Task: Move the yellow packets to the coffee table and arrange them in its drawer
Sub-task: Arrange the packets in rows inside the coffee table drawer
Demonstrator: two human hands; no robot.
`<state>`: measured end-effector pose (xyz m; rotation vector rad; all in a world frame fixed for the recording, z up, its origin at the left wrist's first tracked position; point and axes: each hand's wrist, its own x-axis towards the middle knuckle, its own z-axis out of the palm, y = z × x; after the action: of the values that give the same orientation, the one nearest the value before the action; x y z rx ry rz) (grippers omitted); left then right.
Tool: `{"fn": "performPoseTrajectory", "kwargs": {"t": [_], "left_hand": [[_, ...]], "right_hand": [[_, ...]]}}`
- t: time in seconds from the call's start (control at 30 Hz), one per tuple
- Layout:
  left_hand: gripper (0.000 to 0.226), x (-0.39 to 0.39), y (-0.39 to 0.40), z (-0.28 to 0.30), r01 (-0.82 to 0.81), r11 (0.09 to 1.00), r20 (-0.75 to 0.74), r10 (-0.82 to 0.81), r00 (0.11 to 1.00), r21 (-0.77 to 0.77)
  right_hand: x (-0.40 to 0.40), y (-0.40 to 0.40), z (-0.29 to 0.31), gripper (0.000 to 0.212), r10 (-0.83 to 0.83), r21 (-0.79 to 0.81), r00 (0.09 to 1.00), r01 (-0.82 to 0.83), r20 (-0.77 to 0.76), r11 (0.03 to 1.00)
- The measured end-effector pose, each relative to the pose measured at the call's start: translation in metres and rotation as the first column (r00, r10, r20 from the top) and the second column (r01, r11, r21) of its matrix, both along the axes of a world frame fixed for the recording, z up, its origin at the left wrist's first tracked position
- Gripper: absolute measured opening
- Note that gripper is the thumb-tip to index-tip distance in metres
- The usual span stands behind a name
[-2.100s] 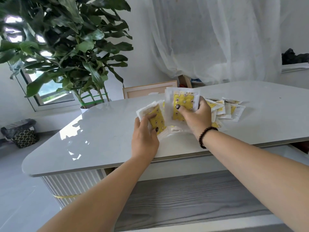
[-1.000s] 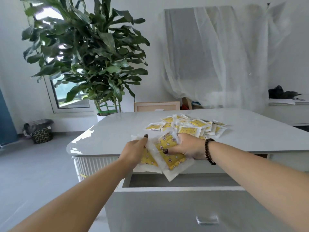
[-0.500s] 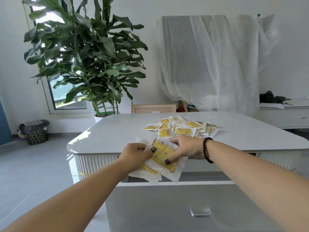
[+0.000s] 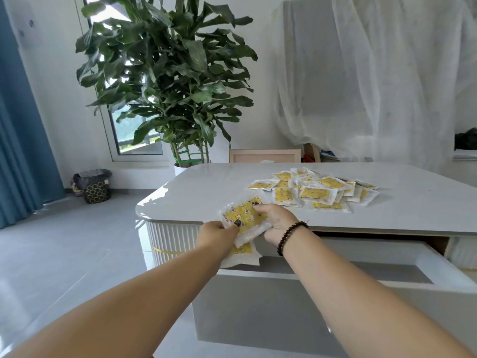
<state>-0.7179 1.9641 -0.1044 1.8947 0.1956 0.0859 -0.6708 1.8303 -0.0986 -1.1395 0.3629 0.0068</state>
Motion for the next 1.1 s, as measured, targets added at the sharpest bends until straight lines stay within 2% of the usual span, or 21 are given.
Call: {"fn": "performPoseTrajectory", "kwargs": {"t": [0.17,0.2,0.27,0.3,0.37,0.43,0.53,0.57,0.63,0.7,0.77,0.87,0.93,1.03,1.1], "left_hand": [[0.011,0.010,0.010,-0.010,-0.023,0.996,0.033,0.020,0.999,0.081],[0.010,0.011,0.011,-0.011,-0.039,0.992,0.050,0.033,0.998,0.118],[0.034,0.016,0.016,-0.016,-0.096,0.969,0.083,0.079,0.993,0.226],[0.043,0.019,0.019,-0.017,-0.113,0.954,0.089,0.091,0.992,0.278],[0.051,0.026,0.023,-0.018,-0.129,0.932,0.099,0.100,0.990,0.338],[0.054,0.031,0.025,-0.019,-0.120,0.921,0.101,0.089,0.991,0.370],[0.059,0.034,0.021,-0.026,-0.105,0.891,0.098,0.069,0.993,0.442],[0.060,0.033,0.017,-0.030,-0.105,0.878,0.101,0.065,0.993,0.467],[0.060,0.029,0.009,-0.037,-0.086,0.863,0.108,0.037,0.993,0.497],[0.059,0.026,0.004,-0.043,-0.045,0.856,0.115,-0.017,0.993,0.516],[0.064,0.024,0.004,-0.049,-0.015,0.828,0.146,-0.081,0.986,0.560],[0.061,0.024,0.009,-0.055,-0.009,0.806,0.139,-0.092,0.986,0.592],[0.052,0.023,0.013,-0.057,0.014,0.830,0.084,-0.073,0.994,0.557],[0.044,0.022,0.017,-0.058,0.065,0.841,0.056,-0.113,0.992,0.538],[0.042,0.023,0.019,-0.058,0.078,0.840,0.057,-0.129,0.990,0.537]], "right_hand": [[0.022,0.012,-0.016,0.054,-0.025,-0.041,1.000,0.025,0.002,0.999],[0.024,0.007,-0.014,0.062,-0.039,-0.093,0.999,0.040,0.012,0.995],[0.025,-0.010,-0.007,0.075,-0.086,-0.309,0.996,0.090,0.027,0.947],[0.023,-0.021,-0.004,0.077,-0.065,-0.455,0.997,0.071,0.028,0.888],[0.018,-0.037,0.001,0.079,0.062,-0.729,0.996,-0.084,-0.058,0.679],[0.011,-0.043,-0.003,0.068,0.178,-0.878,0.954,-0.293,-0.241,0.378],[0.010,-0.032,-0.017,0.054,0.224,-0.881,0.855,-0.473,-0.468,-0.035],[0.014,-0.027,-0.024,0.056,0.212,-0.850,0.823,-0.510,-0.527,-0.130],[0.022,-0.018,-0.039,0.058,0.185,-0.794,0.775,-0.564,-0.604,-0.229],[0.033,-0.012,-0.050,0.059,0.183,-0.739,0.720,-0.622,-0.670,-0.259],[0.048,-0.009,-0.058,0.061,0.217,-0.713,0.680,-0.684,-0.700,-0.156],[0.070,-0.003,-0.064,0.066,0.256,-0.694,0.655,-0.712,-0.711,-0.105],[0.082,0.002,-0.064,0.064,0.263,-0.711,0.669,-0.695,-0.695,-0.112],[0.099,0.012,-0.066,0.055,0.312,-0.748,0.698,-0.660,-0.644,-0.069],[0.105,0.018,-0.069,0.058,0.301,-0.660,0.612,-0.747,-0.731,-0.085]]}}
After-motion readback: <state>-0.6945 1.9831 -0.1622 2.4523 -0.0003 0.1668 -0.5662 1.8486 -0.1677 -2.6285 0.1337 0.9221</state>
